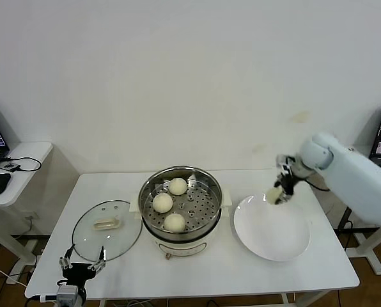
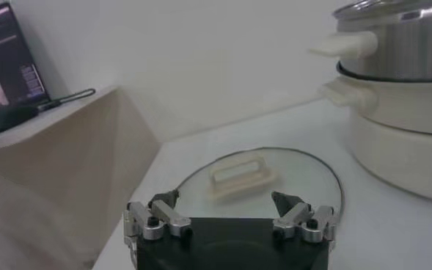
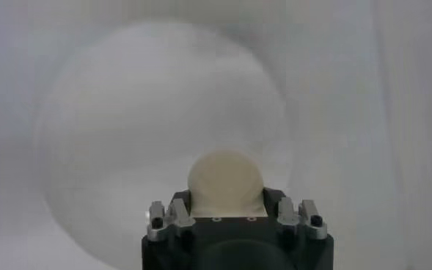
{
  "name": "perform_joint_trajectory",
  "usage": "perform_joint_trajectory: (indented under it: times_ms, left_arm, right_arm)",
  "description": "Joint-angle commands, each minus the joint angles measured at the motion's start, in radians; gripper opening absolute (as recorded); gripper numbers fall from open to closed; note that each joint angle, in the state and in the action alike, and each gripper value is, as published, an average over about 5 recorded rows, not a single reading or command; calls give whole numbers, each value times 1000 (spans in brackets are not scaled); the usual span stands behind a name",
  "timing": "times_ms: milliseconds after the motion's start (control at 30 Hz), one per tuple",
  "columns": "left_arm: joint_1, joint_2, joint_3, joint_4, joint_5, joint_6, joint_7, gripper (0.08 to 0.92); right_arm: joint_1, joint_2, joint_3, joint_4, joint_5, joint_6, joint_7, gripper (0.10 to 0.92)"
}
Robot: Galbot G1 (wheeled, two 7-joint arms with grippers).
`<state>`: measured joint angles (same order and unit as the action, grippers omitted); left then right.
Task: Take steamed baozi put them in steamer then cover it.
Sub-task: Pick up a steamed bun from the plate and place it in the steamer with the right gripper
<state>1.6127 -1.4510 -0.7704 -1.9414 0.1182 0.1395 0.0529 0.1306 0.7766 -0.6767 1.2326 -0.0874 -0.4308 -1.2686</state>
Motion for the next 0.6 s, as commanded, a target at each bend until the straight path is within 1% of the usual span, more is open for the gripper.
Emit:
perform_joint_trajectory:
  times_ms: [33,300,600]
  left_arm:
    - [1,3,-4,-25,38,1,-6,823]
    - [12,3,-6,-59,45,-2,-14,823]
    - [23,9,-17,-69,40,-5,-33,823]
  right_arm:
    - [323,114,-236,91,285,-121,-13,602]
    - [452,307,-350,21,400,-159,-9,602]
    - [482,427,-457,-11,462,-179,-4,602]
